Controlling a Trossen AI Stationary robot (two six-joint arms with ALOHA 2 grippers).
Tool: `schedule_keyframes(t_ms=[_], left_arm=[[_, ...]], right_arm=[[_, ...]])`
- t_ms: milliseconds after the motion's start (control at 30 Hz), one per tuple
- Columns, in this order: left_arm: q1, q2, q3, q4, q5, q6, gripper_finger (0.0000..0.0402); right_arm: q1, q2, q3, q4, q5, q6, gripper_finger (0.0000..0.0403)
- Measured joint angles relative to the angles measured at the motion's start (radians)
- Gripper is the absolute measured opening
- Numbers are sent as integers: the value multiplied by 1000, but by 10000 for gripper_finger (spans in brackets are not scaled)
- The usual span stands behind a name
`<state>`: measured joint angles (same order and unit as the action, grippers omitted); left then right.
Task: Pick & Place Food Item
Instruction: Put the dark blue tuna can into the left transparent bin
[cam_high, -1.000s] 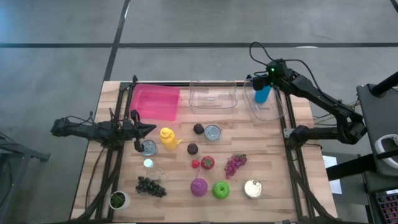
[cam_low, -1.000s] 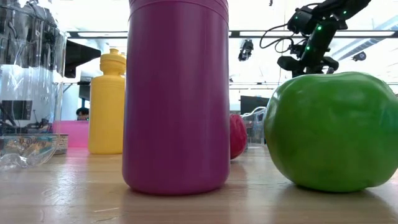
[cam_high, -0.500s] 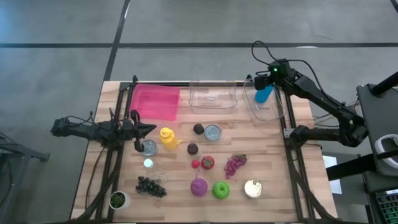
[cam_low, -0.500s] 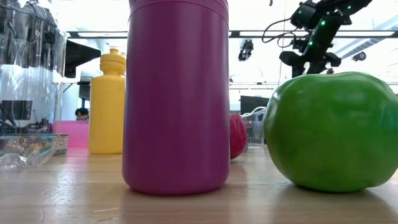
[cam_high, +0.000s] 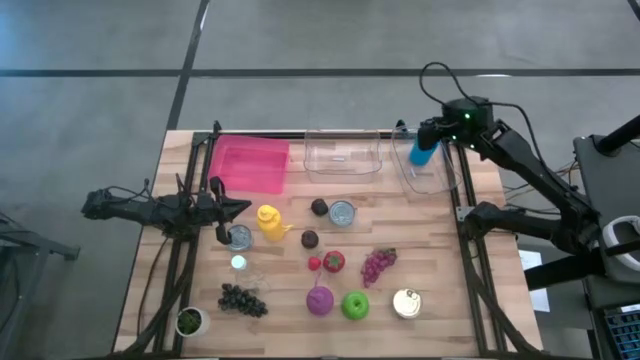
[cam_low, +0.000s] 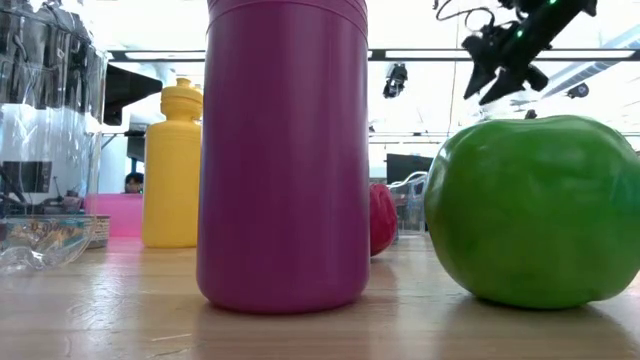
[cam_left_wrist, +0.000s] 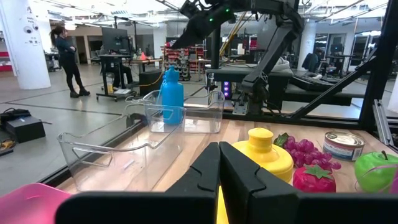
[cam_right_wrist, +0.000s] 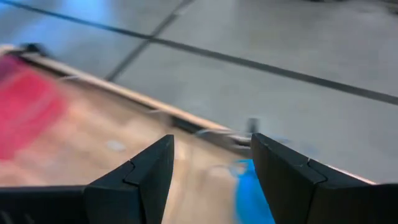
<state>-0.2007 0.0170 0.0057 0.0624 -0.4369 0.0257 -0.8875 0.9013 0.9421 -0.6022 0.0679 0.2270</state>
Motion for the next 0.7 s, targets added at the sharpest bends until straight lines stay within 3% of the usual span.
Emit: schedule_keyframes(t_ms=[200,433,700], left_arm=[[0,0,0,0,0,0,12],[0,0,0,0,0,0,12],[0,0,0,0,0,0,12]], right_arm=[[14,-61,0,-7,-163,-34,210],[102,-133,-1,-34,-174,-115,199],[267,-166,-19,-27,-174,-182,146]])
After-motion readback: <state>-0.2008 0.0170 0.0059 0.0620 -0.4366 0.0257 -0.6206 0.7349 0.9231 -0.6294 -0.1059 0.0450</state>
